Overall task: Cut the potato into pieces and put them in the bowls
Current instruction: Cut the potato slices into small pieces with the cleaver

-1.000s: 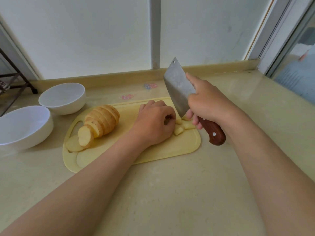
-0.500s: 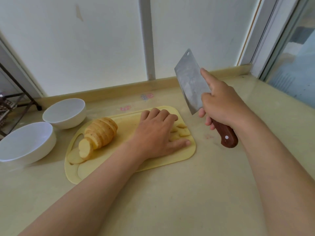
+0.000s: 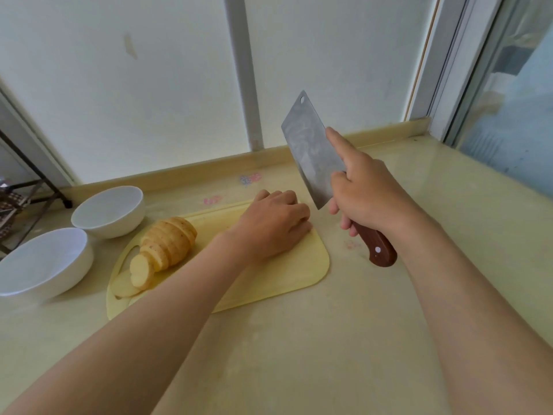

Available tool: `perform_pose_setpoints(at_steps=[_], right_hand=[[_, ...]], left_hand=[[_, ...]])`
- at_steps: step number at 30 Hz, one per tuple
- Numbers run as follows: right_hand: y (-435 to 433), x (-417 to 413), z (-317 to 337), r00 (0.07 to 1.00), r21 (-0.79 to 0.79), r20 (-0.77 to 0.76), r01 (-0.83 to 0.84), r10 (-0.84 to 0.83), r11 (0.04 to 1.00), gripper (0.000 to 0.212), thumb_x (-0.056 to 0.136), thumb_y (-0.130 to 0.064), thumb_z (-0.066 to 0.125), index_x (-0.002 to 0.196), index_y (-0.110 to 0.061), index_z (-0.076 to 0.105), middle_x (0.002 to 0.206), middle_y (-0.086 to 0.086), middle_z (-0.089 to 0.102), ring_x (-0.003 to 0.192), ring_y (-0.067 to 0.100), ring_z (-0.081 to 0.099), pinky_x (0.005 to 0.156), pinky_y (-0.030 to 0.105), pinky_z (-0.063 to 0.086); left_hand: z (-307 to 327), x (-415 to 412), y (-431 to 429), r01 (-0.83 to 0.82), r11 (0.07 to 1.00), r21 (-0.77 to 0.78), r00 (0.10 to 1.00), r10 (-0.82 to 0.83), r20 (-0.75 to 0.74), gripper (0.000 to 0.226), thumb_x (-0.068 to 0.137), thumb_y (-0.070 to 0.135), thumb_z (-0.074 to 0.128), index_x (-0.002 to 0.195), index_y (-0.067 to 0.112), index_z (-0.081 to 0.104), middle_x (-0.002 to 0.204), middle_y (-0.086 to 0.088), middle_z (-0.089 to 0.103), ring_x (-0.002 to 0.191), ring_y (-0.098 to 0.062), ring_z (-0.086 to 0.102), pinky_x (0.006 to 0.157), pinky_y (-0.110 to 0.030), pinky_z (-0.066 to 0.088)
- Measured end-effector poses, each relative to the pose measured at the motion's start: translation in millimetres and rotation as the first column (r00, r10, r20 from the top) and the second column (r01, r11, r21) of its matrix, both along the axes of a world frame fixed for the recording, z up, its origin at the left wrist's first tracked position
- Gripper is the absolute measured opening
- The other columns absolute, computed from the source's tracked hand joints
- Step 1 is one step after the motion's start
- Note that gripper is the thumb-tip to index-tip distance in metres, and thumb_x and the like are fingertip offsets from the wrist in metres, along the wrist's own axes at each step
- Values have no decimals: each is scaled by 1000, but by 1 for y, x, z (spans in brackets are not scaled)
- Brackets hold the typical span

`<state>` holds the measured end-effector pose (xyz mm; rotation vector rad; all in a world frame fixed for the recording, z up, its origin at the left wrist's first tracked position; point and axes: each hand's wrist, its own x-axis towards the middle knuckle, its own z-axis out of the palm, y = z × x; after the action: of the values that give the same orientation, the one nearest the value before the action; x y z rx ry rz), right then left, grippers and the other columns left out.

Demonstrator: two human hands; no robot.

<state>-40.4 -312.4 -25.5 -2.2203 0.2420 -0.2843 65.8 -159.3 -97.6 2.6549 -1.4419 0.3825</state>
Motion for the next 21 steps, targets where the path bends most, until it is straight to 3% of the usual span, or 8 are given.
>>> perform_pose_setpoints(at_steps=[6, 13, 18, 21], right_hand=[[0, 2, -1, 1000, -1, -6, -1, 1, 1000, 77, 102, -10, 32, 161, -56, 12, 99, 10, 66, 45, 15, 65, 49, 40, 62], [1, 0, -1, 1000, -8, -28, -5, 5, 1000, 76, 102, -10, 32, 160, -56, 13, 93, 11, 68, 48, 18, 66, 51, 47, 63], [2, 0, -1, 1000, 4, -16, -9, 9, 1000, 77, 102, -10, 32, 160, -56, 12, 95, 11, 67, 47, 17, 65, 51, 46, 63], [2, -1, 0, 1000, 2, -13, -8, 8, 1000, 76, 103, -11, 32, 160, -57, 11, 99, 10, 67, 48, 17, 66, 51, 42, 63]], left_hand=[[2, 17, 2, -72, 997, 16, 997, 71, 36, 30, 98, 38, 45, 100, 17, 66, 94, -4, 58, 82, -28, 58, 83, -41, 42], [2, 21, 2, -111, 993, -41, 992, 113, 58, 30, 98, 36, 48, 96, 13, 67, 92, -5, 57, 76, -28, 56, 73, -34, 36], [10, 15, 6, -280, 943, -178, 940, 231, -253, 28, 95, 45, 54, 102, 21, 67, 100, 2, 59, 88, -19, 57, 83, -36, 47], [18, 5, 21, -362, 883, -297, 892, 235, -387, 24, 94, 34, 53, 108, 20, 66, 102, 5, 62, 94, -16, 58, 86, -35, 50]])
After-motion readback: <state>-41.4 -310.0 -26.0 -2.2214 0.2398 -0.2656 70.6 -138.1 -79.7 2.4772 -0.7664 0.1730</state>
